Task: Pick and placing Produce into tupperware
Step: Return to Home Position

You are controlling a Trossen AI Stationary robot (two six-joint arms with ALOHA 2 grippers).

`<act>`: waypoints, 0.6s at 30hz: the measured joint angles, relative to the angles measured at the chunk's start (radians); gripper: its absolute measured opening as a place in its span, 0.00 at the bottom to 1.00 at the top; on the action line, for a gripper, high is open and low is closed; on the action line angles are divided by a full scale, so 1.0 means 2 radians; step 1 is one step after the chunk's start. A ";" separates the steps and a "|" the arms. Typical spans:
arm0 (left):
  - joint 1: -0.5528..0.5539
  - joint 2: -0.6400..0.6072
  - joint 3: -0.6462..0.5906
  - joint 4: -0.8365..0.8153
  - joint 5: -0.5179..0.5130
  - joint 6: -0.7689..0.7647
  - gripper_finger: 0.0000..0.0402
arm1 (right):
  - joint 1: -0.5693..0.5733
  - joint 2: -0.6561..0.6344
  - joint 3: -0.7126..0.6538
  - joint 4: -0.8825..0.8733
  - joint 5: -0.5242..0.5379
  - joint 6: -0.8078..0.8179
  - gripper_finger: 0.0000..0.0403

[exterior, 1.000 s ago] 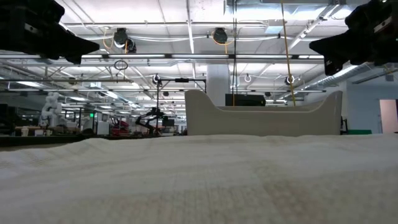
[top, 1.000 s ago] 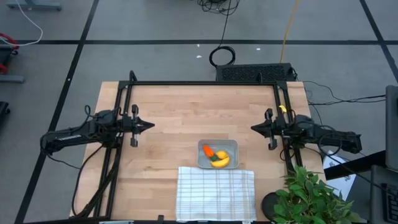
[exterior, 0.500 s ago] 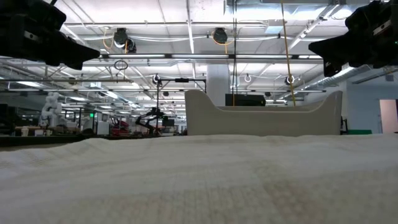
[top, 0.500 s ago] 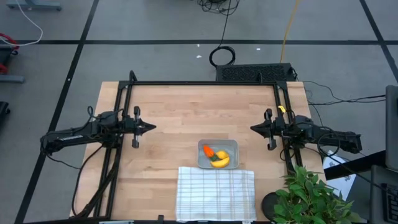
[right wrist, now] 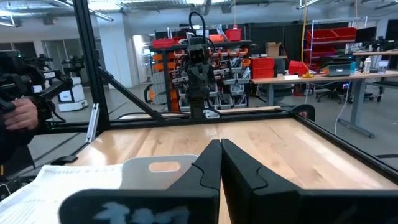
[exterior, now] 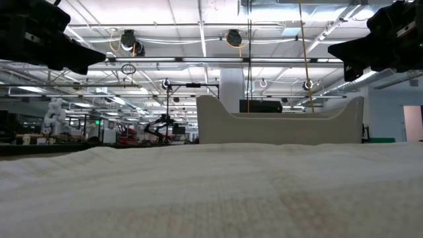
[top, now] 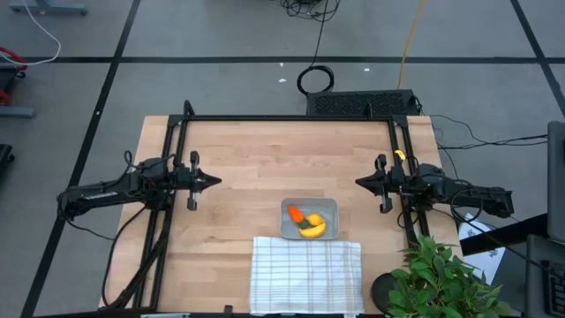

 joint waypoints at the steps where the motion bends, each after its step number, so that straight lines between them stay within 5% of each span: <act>1: 0.000 0.000 0.000 0.000 0.000 -0.001 0.04 | 0.000 0.000 0.000 0.000 0.000 0.000 0.00; 18: 0.000 0.000 0.000 0.002 -0.005 -0.014 0.05 | 0.000 0.000 0.000 0.000 0.001 0.000 0.00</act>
